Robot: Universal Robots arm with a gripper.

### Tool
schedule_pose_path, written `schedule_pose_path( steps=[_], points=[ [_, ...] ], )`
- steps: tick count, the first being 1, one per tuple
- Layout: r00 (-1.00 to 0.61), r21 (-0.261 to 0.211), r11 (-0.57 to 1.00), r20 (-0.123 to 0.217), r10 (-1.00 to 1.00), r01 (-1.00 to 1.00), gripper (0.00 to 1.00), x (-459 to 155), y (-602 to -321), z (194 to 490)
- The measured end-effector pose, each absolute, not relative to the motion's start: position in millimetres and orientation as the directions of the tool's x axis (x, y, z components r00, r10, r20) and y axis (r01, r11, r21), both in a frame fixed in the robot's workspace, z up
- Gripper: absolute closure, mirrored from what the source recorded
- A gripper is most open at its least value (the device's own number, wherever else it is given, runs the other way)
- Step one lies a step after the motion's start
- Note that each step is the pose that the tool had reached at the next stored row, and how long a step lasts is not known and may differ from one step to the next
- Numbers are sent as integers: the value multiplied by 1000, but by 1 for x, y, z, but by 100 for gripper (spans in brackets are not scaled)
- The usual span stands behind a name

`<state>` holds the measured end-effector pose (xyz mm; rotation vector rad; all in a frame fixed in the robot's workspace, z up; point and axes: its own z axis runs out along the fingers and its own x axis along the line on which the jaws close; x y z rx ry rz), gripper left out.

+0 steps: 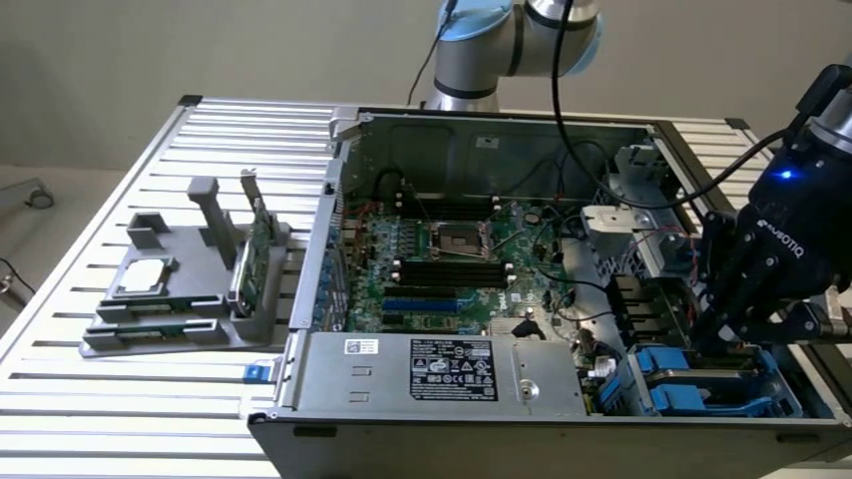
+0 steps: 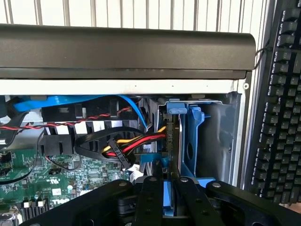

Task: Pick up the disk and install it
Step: 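Insert the second disk wire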

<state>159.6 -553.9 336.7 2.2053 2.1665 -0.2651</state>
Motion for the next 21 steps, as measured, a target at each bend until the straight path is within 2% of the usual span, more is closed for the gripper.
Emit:
schedule_pose_path(
  steps=[21],
  points=[
    [9, -104, -24, -148, 989, 994, 84, 161, -561, 335]
  ],
)
